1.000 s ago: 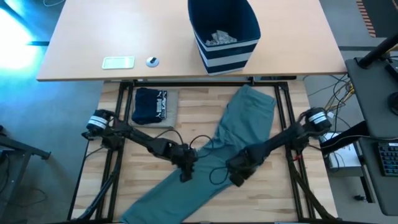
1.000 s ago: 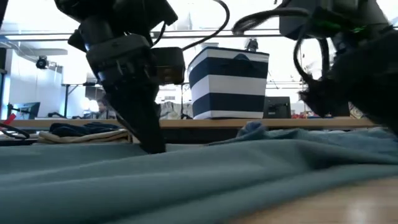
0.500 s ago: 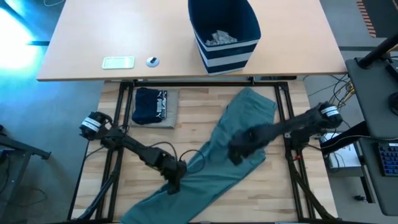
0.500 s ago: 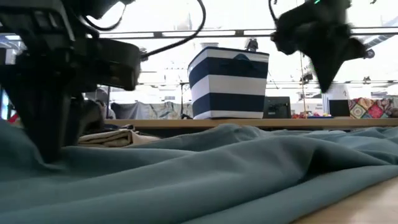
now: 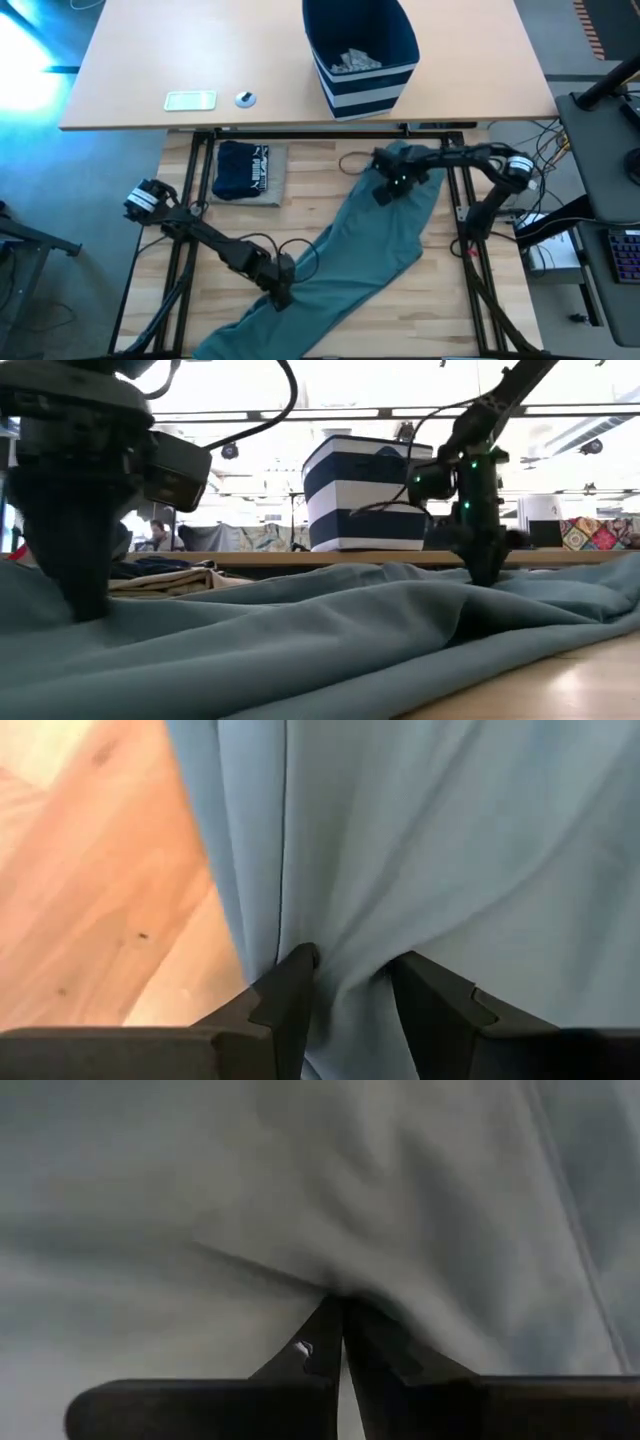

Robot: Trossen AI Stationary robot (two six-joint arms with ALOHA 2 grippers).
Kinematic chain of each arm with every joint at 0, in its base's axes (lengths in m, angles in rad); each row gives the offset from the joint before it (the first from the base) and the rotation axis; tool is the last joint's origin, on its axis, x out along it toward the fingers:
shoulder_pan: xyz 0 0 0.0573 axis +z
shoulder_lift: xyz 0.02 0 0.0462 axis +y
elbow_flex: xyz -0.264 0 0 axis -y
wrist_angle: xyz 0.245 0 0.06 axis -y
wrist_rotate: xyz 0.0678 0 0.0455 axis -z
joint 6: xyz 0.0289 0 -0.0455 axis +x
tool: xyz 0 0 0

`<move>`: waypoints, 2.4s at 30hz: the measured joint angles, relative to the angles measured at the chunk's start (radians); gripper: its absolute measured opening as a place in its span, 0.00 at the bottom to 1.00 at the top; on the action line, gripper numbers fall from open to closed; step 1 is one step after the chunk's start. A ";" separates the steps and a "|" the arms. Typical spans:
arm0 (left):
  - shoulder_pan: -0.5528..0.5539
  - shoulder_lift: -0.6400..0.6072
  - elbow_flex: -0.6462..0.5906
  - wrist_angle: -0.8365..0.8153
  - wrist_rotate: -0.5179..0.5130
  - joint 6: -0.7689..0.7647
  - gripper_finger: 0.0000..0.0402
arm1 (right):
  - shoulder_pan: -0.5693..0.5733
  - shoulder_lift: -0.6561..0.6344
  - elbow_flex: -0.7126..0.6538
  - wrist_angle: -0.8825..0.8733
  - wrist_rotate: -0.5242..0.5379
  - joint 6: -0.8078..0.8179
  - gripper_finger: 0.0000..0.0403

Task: Fold Laundry from Bin
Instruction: Fold the gray pants

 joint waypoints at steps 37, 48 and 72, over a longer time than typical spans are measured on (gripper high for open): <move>-0.002 -0.007 0.252 -0.171 -0.114 0.054 0.31 | 0.631 -0.280 -0.245 -0.116 -0.136 0.599 0.03; -0.003 0.021 0.305 -0.158 -0.138 0.095 0.31 | 0.410 -0.413 -0.068 -0.336 0.068 0.448 0.03; -0.135 -0.015 0.328 -0.433 -0.072 -0.159 0.33 | -0.061 -0.159 -0.153 -0.081 0.494 -0.143 0.03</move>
